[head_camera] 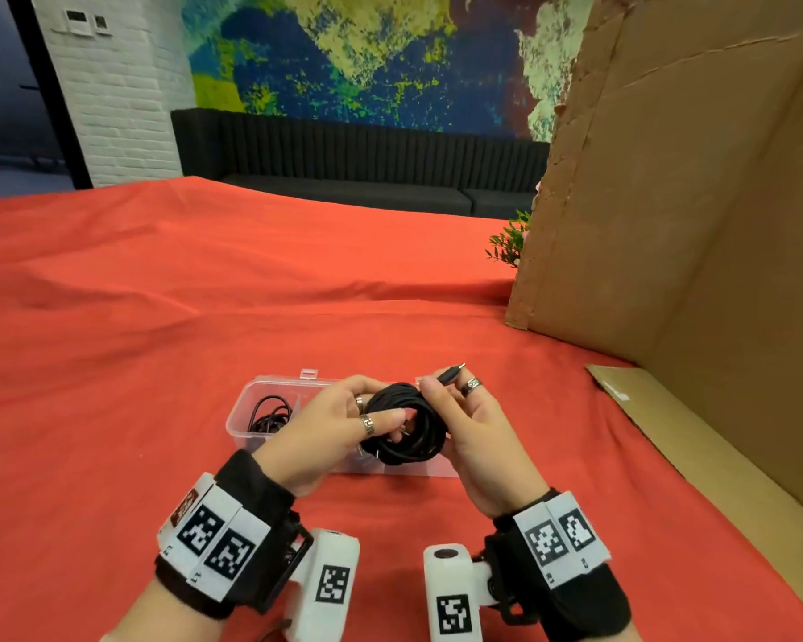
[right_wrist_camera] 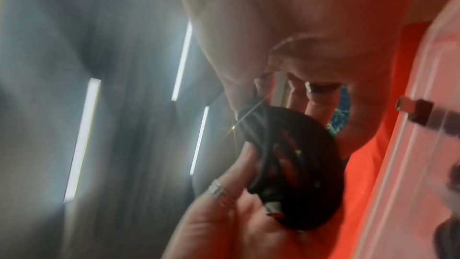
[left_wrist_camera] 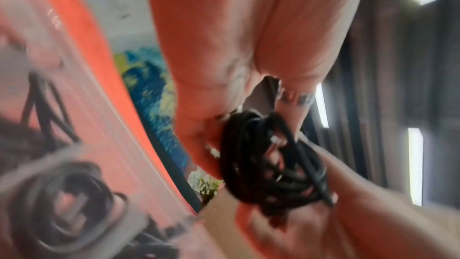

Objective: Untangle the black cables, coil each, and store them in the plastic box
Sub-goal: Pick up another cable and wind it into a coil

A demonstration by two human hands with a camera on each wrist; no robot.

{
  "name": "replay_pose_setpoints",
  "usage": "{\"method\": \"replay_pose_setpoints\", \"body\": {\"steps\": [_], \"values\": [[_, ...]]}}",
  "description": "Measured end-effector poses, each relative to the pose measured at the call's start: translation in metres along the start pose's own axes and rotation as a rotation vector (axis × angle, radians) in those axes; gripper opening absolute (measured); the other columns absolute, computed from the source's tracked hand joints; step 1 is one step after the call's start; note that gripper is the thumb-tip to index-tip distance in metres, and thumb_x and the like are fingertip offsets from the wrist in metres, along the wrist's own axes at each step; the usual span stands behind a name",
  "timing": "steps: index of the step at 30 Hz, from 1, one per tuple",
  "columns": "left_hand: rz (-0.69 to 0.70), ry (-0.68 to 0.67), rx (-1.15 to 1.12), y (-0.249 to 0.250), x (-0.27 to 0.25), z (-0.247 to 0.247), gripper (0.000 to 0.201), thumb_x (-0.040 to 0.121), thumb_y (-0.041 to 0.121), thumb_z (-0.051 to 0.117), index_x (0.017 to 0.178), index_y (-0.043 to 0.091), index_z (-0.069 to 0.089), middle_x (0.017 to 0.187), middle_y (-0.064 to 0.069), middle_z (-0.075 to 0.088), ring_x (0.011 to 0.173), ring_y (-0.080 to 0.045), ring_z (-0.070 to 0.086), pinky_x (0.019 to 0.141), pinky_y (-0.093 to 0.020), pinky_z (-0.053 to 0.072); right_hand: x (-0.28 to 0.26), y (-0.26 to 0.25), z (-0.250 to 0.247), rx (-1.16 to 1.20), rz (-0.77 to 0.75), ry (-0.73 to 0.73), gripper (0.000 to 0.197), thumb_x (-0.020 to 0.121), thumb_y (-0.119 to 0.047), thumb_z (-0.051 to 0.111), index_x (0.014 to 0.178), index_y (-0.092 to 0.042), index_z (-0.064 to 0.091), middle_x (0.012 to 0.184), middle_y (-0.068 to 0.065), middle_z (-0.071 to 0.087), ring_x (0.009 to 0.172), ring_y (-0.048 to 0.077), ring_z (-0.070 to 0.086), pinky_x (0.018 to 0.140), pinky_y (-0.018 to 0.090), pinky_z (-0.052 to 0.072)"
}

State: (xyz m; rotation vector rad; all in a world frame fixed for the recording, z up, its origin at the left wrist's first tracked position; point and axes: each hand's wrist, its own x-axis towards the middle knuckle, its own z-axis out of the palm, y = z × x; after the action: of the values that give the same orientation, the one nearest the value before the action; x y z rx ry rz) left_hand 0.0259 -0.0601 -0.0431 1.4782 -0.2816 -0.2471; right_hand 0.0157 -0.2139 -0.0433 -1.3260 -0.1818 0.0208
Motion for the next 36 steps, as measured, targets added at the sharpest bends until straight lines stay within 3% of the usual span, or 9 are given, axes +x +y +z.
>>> {"method": "replay_pose_setpoints", "body": {"steps": [5,9,10,14,19,23,31,34,36], "values": [[0.122,0.067,0.244,-0.009,-0.006,0.0,0.027,0.093,0.019,0.053,0.119,0.027,0.05,0.111,0.0,0.066,0.106,-0.012,0.061,0.096,-0.028,0.046,0.0,0.003,-0.004,-0.1,-0.062,0.038,0.011,0.088,-0.017,0.062,0.086,-0.019,0.051,0.086,0.012,0.058,0.074,0.02,0.06,0.065,0.038,0.052],[0.225,0.043,0.42,-0.008,-0.011,-0.004,0.031,0.095,0.026,0.047,0.123,0.038,0.044,0.112,0.013,0.061,0.108,0.001,0.056,0.096,-0.023,0.042,-0.003,0.002,-0.011,-0.207,-0.099,0.021,0.013,0.084,-0.014,0.065,0.082,-0.011,0.053,0.081,0.004,0.061,0.073,0.016,0.062,0.07,0.047,0.055],[0.242,0.069,0.448,-0.007,-0.011,-0.005,0.027,0.095,0.023,0.047,0.119,0.037,0.047,0.108,0.013,0.063,0.104,0.001,0.057,0.094,-0.023,0.043,-0.002,0.002,-0.015,-0.338,-0.162,0.032,0.013,0.084,-0.015,0.067,0.081,-0.01,0.055,0.079,0.0,0.062,0.074,0.012,0.06,0.074,0.046,0.054],[0.283,0.122,0.587,-0.005,-0.012,-0.003,0.017,0.094,0.019,0.05,0.103,0.032,0.055,0.099,0.016,0.064,0.097,0.003,0.057,0.084,-0.016,0.043,0.002,0.009,-0.026,-0.935,-0.44,0.055,0.017,0.085,-0.039,0.055,0.086,-0.023,0.063,0.081,-0.011,0.055,0.078,0.005,0.048,0.07,0.016,0.039],[0.122,-0.053,0.588,-0.014,-0.015,0.001,0.023,0.095,0.027,0.047,0.117,0.031,0.044,0.11,0.011,0.059,0.101,0.003,0.055,0.094,-0.023,0.043,0.002,0.011,-0.024,-1.178,-0.694,0.189,0.021,0.087,-0.03,0.05,0.088,-0.022,0.069,0.091,-0.003,0.049,0.087,0.012,0.036,0.078,0.012,0.028],[0.08,-0.175,0.612,-0.014,-0.017,0.001,0.022,0.095,0.034,0.045,0.117,0.033,0.04,0.111,0.01,0.059,0.106,-0.003,0.056,0.097,-0.032,0.045,0.001,0.006,-0.024,-1.174,-0.811,0.309,0.019,0.088,-0.025,0.053,0.091,-0.017,0.07,0.081,-0.002,0.043,0.08,0.013,0.038,0.075,0.015,0.027],[0.146,-0.182,0.408,0.005,-0.023,0.005,0.035,0.094,0.023,0.049,0.126,0.029,0.037,0.115,0.009,0.058,0.104,0.003,0.058,0.093,-0.019,0.044,0.0,0.011,-0.021,-1.085,-0.669,0.4,0.016,0.09,-0.025,0.055,0.093,-0.015,0.068,0.077,-0.005,0.041,0.067,0.012,0.046,0.067,0.017,0.038],[0.14,-0.15,0.418,0.005,-0.023,0.007,0.041,0.096,0.012,0.043,0.131,0.028,0.028,0.123,0.006,0.052,0.106,0.005,0.054,0.093,-0.014,0.041,0.002,0.014,-0.018,-0.967,-0.41,0.262,0.009,0.089,-0.02,0.061,0.09,-0.019,0.069,0.078,-0.01,0.055,0.073,0.001,0.057,0.071,0.009,0.041],[0.138,-0.123,0.405,0.004,-0.023,0.008,0.044,0.096,0.006,0.04,0.131,0.028,0.025,0.123,0.006,0.05,0.111,0.003,0.05,0.091,-0.01,0.039,0.003,0.013,-0.014,-0.811,-0.213,0.154,0.009,0.089,-0.021,0.062,0.086,-0.025,0.07,0.084,-0.005,0.069,0.085,0.006,0.065,0.079,0.023,0.05]]}}
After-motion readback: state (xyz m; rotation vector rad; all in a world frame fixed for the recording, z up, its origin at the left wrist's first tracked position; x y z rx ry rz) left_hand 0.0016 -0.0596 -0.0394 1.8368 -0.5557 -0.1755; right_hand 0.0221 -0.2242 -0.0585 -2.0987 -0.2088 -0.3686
